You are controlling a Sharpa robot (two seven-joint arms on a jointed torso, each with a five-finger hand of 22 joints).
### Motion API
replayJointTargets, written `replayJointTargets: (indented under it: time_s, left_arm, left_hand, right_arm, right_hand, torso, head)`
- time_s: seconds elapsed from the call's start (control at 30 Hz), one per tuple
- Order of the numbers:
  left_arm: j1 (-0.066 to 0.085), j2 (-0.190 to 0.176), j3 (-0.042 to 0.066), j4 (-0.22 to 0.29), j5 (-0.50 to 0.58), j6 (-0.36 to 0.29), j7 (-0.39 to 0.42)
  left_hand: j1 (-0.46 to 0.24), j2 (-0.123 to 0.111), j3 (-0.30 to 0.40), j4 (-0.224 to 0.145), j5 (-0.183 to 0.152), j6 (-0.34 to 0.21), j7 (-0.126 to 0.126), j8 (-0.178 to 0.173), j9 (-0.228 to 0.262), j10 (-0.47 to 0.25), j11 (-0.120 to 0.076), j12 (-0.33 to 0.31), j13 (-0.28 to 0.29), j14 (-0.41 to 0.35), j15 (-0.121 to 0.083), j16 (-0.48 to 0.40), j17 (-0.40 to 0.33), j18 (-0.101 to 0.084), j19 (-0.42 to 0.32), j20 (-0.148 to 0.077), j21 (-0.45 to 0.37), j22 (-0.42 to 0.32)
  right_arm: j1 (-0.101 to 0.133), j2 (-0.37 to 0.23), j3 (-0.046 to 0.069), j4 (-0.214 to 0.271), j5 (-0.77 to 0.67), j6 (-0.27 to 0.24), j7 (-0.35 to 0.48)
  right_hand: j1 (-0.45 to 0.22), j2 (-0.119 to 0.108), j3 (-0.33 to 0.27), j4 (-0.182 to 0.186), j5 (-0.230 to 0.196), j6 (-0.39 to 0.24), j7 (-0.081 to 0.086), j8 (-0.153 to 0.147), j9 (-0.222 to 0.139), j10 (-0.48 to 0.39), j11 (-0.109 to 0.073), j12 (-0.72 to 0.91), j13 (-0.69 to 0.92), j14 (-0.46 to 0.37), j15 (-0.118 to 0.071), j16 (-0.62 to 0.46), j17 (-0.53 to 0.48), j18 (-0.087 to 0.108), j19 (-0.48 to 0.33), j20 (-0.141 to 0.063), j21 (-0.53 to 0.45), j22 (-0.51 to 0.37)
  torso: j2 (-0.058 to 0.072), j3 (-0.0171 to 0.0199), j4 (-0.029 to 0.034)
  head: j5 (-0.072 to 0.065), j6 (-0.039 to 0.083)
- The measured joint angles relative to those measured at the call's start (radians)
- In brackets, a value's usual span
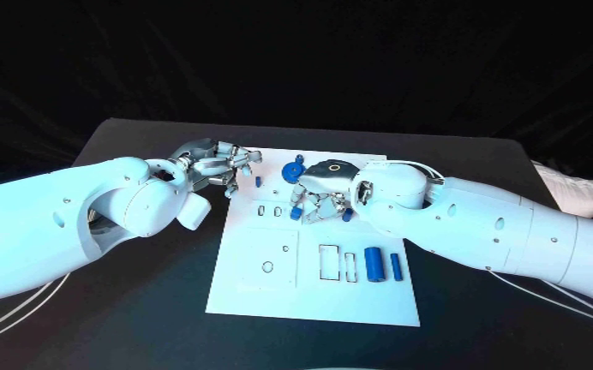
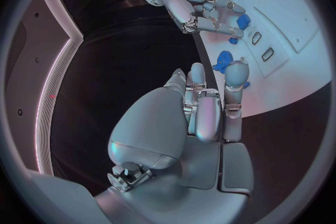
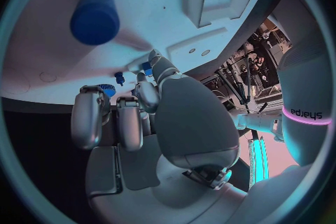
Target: Assemble the parts on the task board
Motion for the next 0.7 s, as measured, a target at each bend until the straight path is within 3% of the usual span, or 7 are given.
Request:
replayJointTargets:
  time_s: [0.03, 0.13, 0.2, 0.47, 0.7]
  left_arm:
    - [0.0, 0.0, 0.0, 0.0, 0.0, 0.0, 0.0]
    - [0.0, 0.0, 0.0, 0.0, 0.0, 0.001, 0.0]
    - [0.0, 0.0, 0.0, 0.0, -0.001, 0.001, 0.0]
    - [0.0, 0.0, 0.0, 0.0, -0.008, 0.004, -0.001]
    - [0.0, 0.0, 0.0, 0.0, -0.011, 0.007, -0.002]
  left_hand:
    - [0.0, 0.0, 0.0, 0.0, 0.0, 0.0, 0.0, 0.0, 0.0, 0.0, 0.0, 0.0, 0.0, 0.0, 0.0, 0.0, 0.0, 0.0, 0.0, 0.0, 0.0, 0.0]
    - [0.0, 0.0, 0.0, 0.0, 0.0, 0.0, 0.0, 0.0, 0.0, 0.0, 0.0, 0.0, 0.0, 0.0, 0.0, 0.0, 0.0, 0.0, 0.0, 0.0, 0.0, 0.0]
    - [0.0, 0.0, 0.0, 0.0, 0.0, 0.0, 0.0, 0.0, 0.0, 0.0, 0.0, 0.0, 0.0, 0.0, 0.0, 0.0, 0.0, 0.0, 0.0, 0.0, 0.0, 0.0]
    - [0.004, -0.004, 0.0, 0.0, 0.0, 0.0, 0.0, 0.0, 0.0, 0.0, 0.0, 0.0, 0.0, 0.0, 0.0, 0.0, 0.0, 0.0, 0.0, 0.0, 0.0, 0.001]
    - [0.004, -0.004, 0.0, 0.0, 0.0, 0.0, 0.0, 0.0, -0.001, 0.0, 0.0, 0.0, -0.001, 0.0, 0.0, 0.0, 0.0, 0.0, 0.0, 0.0, 0.0, 0.001]
  right_arm:
    - [0.0, 0.0, 0.0, 0.002, 0.0, -0.001, 0.001]
    - [0.0, -0.001, 0.0, 0.007, 0.0, -0.003, 0.003]
    - [0.0, -0.001, 0.0, 0.009, -0.001, -0.003, 0.004]
    - [0.0, -0.001, -0.001, 0.01, -0.008, -0.001, 0.004]
    - [-0.001, 0.001, -0.002, 0.008, -0.018, 0.01, 0.002]
  right_hand:
    - [0.0, 0.0, -0.001, -0.004, 0.0, -0.015, -0.003, 0.0, -0.004, 0.0, 0.0, 0.004, 0.002, 0.0, 0.0, 0.005, 0.0, 0.0, 0.005, -0.005, 0.006, 0.007]
    - [0.008, -0.008, 0.002, -0.012, 0.0, -0.047, -0.024, 0.0, -0.008, 0.009, -0.027, 0.016, 0.01, 0.001, -0.024, 0.012, 0.0, 0.0, 0.019, -0.019, 0.02, 0.029]
    - [0.008, -0.008, 0.003, -0.017, 0.0, -0.054, -0.031, 0.0, -0.008, 0.015, -0.032, 0.02, 0.014, 0.0, -0.025, 0.012, 0.0, 0.0, 0.021, -0.021, 0.02, 0.035]
    - [0.012, -0.004, 0.007, -0.021, 0.0, -0.058, -0.034, 0.0, -0.008, 0.016, -0.034, 0.022, 0.019, 0.0, -0.032, 0.012, 0.0, 0.0, 0.023, -0.023, 0.02, 0.037]
    - [0.026, 0.001, 0.022, -0.037, 0.0, -0.057, -0.042, 0.0, -0.005, 0.016, -0.041, 0.022, 0.018, 0.0, -0.04, 0.012, 0.0, 0.0, 0.023, -0.037, 0.02, 0.037]
  torso:
    - [0.0, -0.0001, -0.0001]
    - [0.0, -0.0002, 0.0]
    - [0.0, -0.0003, 0.0002]
    - [0.0, -0.0011, -0.0005]
    - [0.0, -0.0011, 0.0003]
  head:
    - [0.0, 0.0]
    - [0.0, -0.002]
    - [0.0, -0.002]
    - [0.001, -0.005]
    - [0.001, -0.006]
